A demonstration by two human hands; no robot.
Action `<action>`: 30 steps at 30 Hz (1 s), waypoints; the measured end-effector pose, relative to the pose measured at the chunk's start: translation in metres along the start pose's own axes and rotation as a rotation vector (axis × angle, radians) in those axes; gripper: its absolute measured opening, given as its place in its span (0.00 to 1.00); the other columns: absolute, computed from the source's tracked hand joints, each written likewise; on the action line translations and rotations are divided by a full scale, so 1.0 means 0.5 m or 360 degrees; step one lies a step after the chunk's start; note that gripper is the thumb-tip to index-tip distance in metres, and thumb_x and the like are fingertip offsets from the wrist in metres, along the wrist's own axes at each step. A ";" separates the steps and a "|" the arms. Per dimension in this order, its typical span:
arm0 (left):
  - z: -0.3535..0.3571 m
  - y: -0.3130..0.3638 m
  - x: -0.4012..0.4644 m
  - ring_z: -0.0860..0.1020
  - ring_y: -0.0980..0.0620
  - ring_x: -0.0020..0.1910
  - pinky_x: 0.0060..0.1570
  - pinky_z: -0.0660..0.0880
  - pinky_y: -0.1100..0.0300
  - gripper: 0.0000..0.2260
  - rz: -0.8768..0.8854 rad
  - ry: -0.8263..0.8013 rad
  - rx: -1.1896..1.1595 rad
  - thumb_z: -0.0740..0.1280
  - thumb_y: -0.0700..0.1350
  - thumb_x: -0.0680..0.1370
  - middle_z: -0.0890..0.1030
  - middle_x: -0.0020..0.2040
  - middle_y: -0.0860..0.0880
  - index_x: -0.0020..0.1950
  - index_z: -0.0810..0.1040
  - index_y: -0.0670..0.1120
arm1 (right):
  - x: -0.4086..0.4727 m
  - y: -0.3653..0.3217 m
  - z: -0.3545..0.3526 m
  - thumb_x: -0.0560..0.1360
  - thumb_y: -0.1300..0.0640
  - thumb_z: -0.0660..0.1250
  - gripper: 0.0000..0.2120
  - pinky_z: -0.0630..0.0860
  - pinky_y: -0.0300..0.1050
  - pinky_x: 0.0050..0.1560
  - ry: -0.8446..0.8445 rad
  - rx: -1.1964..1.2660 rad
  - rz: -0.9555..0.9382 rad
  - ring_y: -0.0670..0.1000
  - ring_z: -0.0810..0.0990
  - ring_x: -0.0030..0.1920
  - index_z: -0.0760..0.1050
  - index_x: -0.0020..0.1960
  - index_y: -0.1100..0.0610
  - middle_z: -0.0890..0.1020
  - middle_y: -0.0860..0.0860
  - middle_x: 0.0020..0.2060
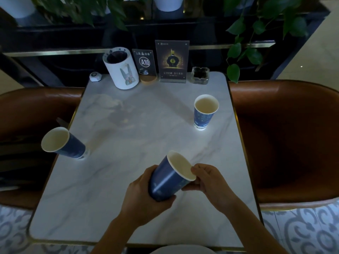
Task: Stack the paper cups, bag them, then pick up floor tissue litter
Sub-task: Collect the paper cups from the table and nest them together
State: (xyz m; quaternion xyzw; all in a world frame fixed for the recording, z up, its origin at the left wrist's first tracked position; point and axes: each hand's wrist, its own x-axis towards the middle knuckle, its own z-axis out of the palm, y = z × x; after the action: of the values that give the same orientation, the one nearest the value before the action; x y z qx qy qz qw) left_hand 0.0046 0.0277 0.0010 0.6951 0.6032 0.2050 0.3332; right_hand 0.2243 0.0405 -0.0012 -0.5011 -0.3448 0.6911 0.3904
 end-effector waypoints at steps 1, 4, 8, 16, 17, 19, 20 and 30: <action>-0.001 -0.001 0.002 0.79 0.69 0.44 0.38 0.75 0.72 0.38 -0.0008 0.0007 0.0009 0.78 0.66 0.57 0.76 0.48 0.72 0.60 0.60 0.77 | 0.004 -0.005 0.001 0.80 0.59 0.60 0.12 0.83 0.53 0.47 -0.0019 0.0009 -0.0004 0.64 0.83 0.49 0.75 0.53 0.69 0.82 0.64 0.47; -0.002 -0.002 0.008 0.78 0.71 0.45 0.34 0.74 0.74 0.37 -0.0034 0.0046 0.0021 0.77 0.66 0.57 0.77 0.46 0.71 0.59 0.61 0.77 | 0.016 -0.016 0.004 0.81 0.59 0.59 0.13 0.83 0.52 0.48 -0.0016 -0.0001 -0.0006 0.65 0.83 0.49 0.74 0.54 0.70 0.82 0.66 0.48; -0.001 -0.006 0.007 0.80 0.68 0.45 0.32 0.75 0.74 0.34 -0.0089 0.0129 -0.0132 0.79 0.65 0.57 0.80 0.45 0.66 0.58 0.65 0.74 | 0.051 -0.040 -0.003 0.80 0.60 0.61 0.11 0.83 0.49 0.48 0.0052 -0.0225 -0.0081 0.59 0.84 0.47 0.76 0.51 0.68 0.84 0.59 0.45; -0.008 -0.002 0.003 0.81 0.65 0.43 0.31 0.74 0.73 0.30 -0.0138 0.0161 -0.0196 0.79 0.63 0.58 0.82 0.42 0.64 0.55 0.70 0.70 | 0.198 -0.136 -0.089 0.77 0.60 0.66 0.11 0.71 0.38 0.52 0.0764 -0.1636 -0.1001 0.52 0.80 0.51 0.75 0.59 0.56 0.83 0.55 0.53; -0.009 0.000 0.003 0.81 0.65 0.43 0.31 0.74 0.73 0.30 -0.0147 0.0156 -0.0197 0.79 0.63 0.58 0.82 0.42 0.64 0.55 0.70 0.69 | 0.226 -0.142 -0.098 0.77 0.60 0.66 0.13 0.72 0.45 0.56 0.0812 -0.1748 -0.1030 0.57 0.79 0.54 0.73 0.61 0.58 0.82 0.58 0.55; -0.010 0.003 0.000 0.81 0.64 0.42 0.31 0.74 0.72 0.30 -0.0163 0.0138 -0.0199 0.79 0.62 0.58 0.83 0.42 0.63 0.56 0.71 0.66 | 0.274 -0.141 -0.113 0.76 0.61 0.67 0.16 0.69 0.56 0.65 0.0761 -0.2079 -0.0989 0.64 0.76 0.59 0.71 0.63 0.63 0.80 0.63 0.57; -0.010 0.004 -0.002 0.81 0.65 0.43 0.31 0.74 0.73 0.29 -0.0174 0.0129 -0.0203 0.80 0.62 0.59 0.82 0.42 0.63 0.56 0.71 0.65 | 0.290 -0.134 -0.119 0.75 0.64 0.67 0.16 0.69 0.57 0.66 0.0703 -0.2242 -0.0936 0.65 0.77 0.58 0.72 0.62 0.64 0.80 0.63 0.55; 0.001 -0.009 -0.011 0.83 0.54 0.31 0.24 0.75 0.66 0.26 -0.0413 0.0187 -0.0459 0.82 0.60 0.58 0.84 0.39 0.60 0.51 0.76 0.60 | 0.331 -0.143 -0.117 0.70 0.67 0.66 0.15 0.67 0.58 0.60 0.0650 -0.2639 -0.0525 0.64 0.76 0.55 0.75 0.56 0.63 0.81 0.62 0.52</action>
State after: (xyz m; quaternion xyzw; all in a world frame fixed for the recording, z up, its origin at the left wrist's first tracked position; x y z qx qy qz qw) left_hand 0.0008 0.0226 -0.0023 0.5435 0.6705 0.2847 0.4171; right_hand 0.2625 0.2246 -0.0245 -0.6816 -0.7285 0.0481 0.0488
